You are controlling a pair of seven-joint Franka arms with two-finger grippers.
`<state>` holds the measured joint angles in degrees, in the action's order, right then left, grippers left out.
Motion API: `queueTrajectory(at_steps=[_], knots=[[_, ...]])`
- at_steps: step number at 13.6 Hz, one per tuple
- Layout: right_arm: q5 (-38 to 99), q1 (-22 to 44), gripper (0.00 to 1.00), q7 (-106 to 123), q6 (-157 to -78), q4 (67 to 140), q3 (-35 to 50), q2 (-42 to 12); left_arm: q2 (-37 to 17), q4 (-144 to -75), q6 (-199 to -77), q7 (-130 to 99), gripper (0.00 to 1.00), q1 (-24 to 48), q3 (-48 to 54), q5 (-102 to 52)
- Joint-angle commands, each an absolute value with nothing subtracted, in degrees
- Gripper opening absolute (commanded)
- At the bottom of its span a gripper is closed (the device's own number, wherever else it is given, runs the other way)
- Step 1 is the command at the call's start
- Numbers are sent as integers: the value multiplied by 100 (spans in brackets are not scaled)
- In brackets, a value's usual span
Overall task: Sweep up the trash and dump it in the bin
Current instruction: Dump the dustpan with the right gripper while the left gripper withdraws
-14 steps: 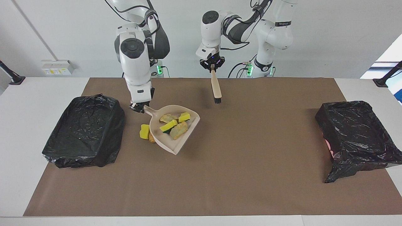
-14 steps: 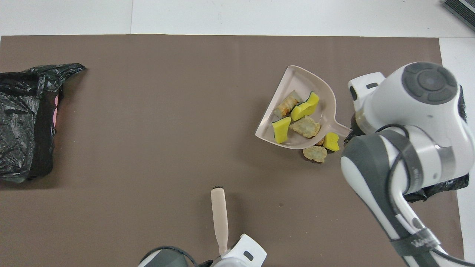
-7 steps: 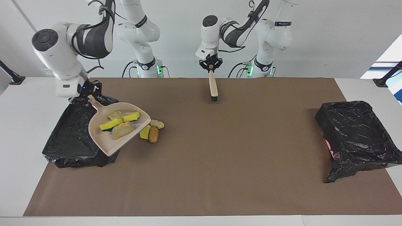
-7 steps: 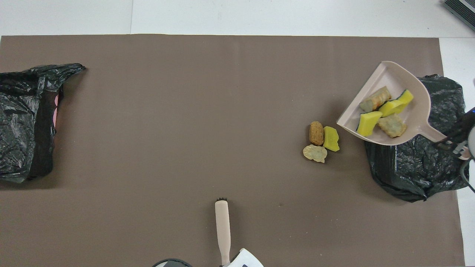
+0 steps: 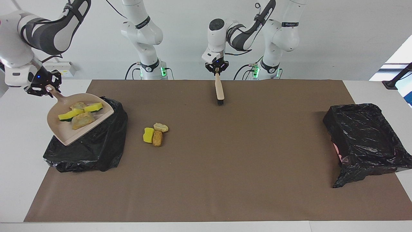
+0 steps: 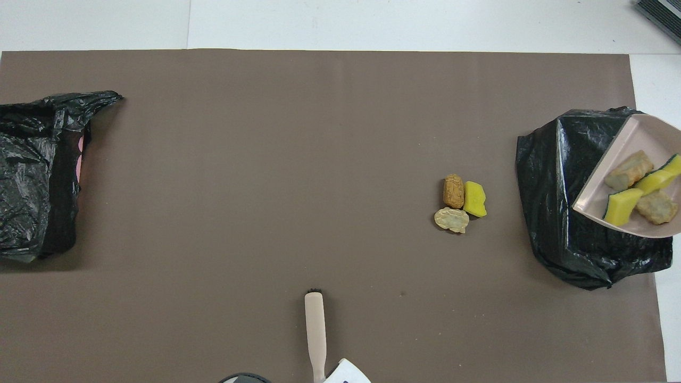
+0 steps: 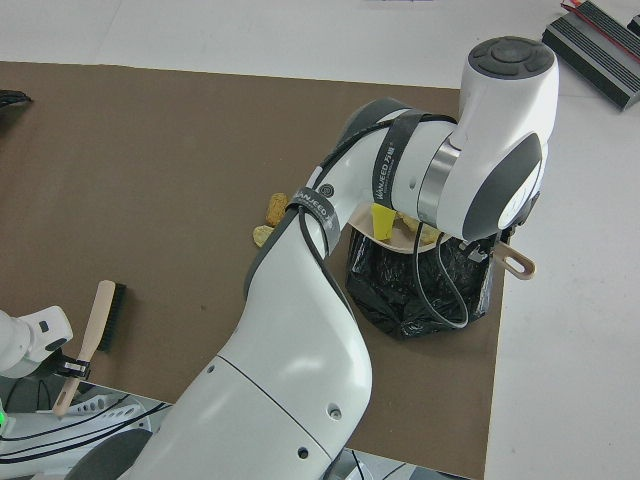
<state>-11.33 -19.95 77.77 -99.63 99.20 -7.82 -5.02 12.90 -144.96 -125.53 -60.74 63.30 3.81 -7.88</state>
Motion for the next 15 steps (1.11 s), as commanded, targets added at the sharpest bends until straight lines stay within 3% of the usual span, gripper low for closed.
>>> queueTrajectory(at_steps=[1, 2, 6, 9, 10, 12, 15], knots=[[-1693, -2083, 0, 8382, -10115, 9527, -695, -887, 1433, -14660, -12674, -5985, 2, 6495, 290, -914], [-1975, -2066, 0, 8724, -10473, 9545, -694, -888, 1433, -14669, -12683, -5959, 11, 6495, 290, -914], [-2651, -2004, 0, 9509, -11371, 9633, -668, -932, 1363, -14599, -12647, -5959, 63, 6451, 273, -923], [-3267, -1802, 0, 9764, -11531, 9782, -633, -914, 1196, -14337, -12482, -5776, 68, 6320, 211, -914], [-3496, -1793, 0, 9799, -11679, 9869, -633, -888, 1100, -14109, -12324, -5557, 79, 5997, 202, -914], [-3865, -1627, 0, 9905, -12005, 10150, -624, -826, 993, -13582, -11824, -5266, 82, 5373, 202, -818], [-4507, -1547, 0, 10062, -12233, 10178, -615, -817, 1011, -13010, -11567, -3995, 98, 4512, 193, -440]])
